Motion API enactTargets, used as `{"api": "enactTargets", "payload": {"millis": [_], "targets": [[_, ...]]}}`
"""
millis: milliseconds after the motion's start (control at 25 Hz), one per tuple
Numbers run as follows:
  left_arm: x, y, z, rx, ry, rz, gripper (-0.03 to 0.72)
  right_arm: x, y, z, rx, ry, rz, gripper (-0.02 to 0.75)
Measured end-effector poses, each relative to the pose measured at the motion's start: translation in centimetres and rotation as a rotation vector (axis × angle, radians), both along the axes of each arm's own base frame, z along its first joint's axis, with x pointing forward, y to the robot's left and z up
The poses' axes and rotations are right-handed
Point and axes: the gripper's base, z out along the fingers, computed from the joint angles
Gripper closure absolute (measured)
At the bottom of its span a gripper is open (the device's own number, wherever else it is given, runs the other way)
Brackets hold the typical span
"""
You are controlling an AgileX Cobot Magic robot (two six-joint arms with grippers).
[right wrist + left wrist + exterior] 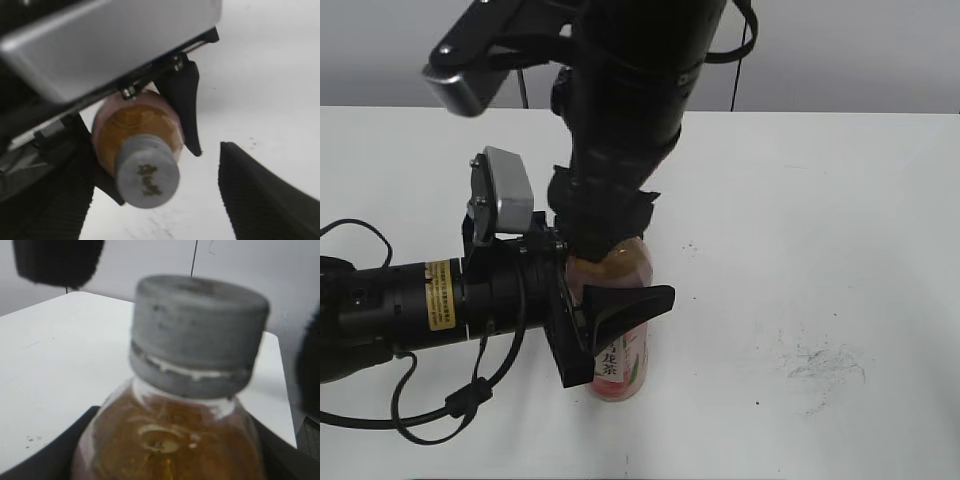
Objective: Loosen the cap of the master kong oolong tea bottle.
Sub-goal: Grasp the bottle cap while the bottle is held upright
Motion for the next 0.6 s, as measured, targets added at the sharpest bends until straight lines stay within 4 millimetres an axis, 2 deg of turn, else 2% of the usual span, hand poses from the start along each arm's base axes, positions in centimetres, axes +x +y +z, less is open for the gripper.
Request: {"api": "enactTargets", "payload": {"millis": [160, 360, 600], "targets": [[-0.01, 0.00, 0.00, 0.000, 0.000, -0.001, 0.244, -0.19, 0.16, 0.02, 0.047, 0.085, -0.233, 0.167], [-0.01, 0.00, 0.00, 0.000, 0.000, -0.001, 0.244, 0.06, -0.05, 0.00, 0.067, 0.131, -0.526, 0.218], [-0.02, 0.00, 0.00, 0.001, 0.000, -0.002, 0.244, -0.06, 0.03, -0.07, 0.084, 0.169, -0.610, 0.238]]}}
